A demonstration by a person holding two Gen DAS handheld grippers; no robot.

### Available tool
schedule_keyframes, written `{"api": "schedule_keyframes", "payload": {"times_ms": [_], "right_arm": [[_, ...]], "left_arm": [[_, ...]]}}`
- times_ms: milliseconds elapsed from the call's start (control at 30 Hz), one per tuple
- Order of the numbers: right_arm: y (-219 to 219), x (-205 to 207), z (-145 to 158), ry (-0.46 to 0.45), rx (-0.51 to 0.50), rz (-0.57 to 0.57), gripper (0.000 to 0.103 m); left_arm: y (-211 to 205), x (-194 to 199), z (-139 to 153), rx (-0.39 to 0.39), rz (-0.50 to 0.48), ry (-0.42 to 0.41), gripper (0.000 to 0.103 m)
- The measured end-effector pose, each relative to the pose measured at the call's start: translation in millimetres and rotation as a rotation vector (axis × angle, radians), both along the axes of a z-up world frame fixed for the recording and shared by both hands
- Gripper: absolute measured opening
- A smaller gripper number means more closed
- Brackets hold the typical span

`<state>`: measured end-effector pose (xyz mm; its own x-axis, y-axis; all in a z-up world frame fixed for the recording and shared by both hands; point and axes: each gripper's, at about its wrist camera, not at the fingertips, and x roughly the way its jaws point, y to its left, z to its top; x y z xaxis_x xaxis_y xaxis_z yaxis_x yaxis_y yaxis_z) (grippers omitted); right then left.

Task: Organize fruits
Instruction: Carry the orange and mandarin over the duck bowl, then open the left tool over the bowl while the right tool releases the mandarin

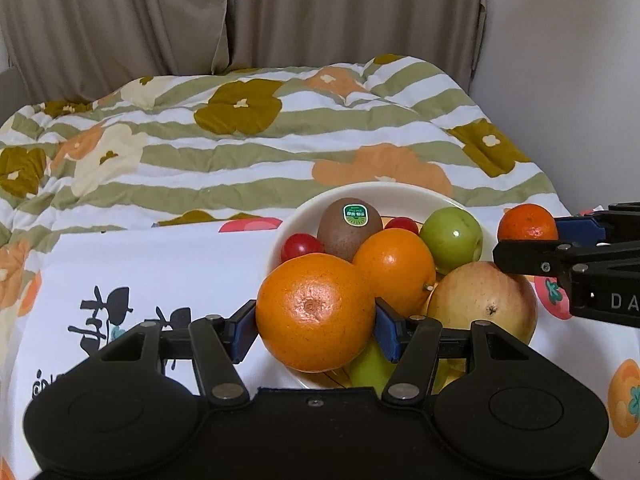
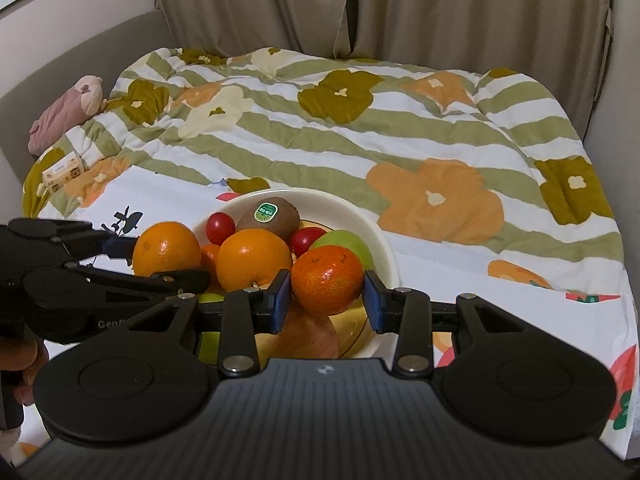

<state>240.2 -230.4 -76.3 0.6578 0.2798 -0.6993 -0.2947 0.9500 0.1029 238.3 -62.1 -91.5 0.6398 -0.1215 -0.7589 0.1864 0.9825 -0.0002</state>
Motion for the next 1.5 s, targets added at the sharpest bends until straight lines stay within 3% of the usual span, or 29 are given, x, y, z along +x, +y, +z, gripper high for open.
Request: {"api": "schedule_keyframes", "payload": {"times_ms": [33,100,133,700,1300,1367,1433,1500], "right_arm": [[-0.2,1.4,-0.3,0.001,0.002,0.002,0.053],[-1.0,3.8,-1.1,0.003,0.005,0.004,0.053],[-1.0,4.6,-1.1,0.005,0.007,0.005,0.053],[5.0,17.9,-0.5,-0.006,0.011,0.055,0.053],[28.4,85.2,-25.1,-0.023,-0.015,0.113,0.054],[30.0,85.8,-27.6,-0.025,-0.014,0.119,0.056],[31.2,86.0,-27.3,-0.032,-0.006,0.123,0.074],[30.8,84.0,-26.0,-0.042,0.005,0.121,0.077]], "left_arm": [[-0.1,-1.2,0.8,-0.003,0.001,-0.006,0.065],[-0.3,-1.9,3.1,-0.014,-0.007,-0.017,0.085],[-0.4,-3.3,5.0,-0.014,-0.008,-0.029,0.087],[-2.5,-29.9,23.4,0.009,0.009,-0.075,0.093],[8.3,-29.2,21.7,0.039,0.071,-0.067,0.094],[9.2,-28.2,21.3,0.042,0.071,-0.065,0.094],[8.3,-27.7,22.0,0.043,0.071,-0.065,0.094],[8.7,-27.3,22.9,0.045,0.069,-0.066,0.094]]}}
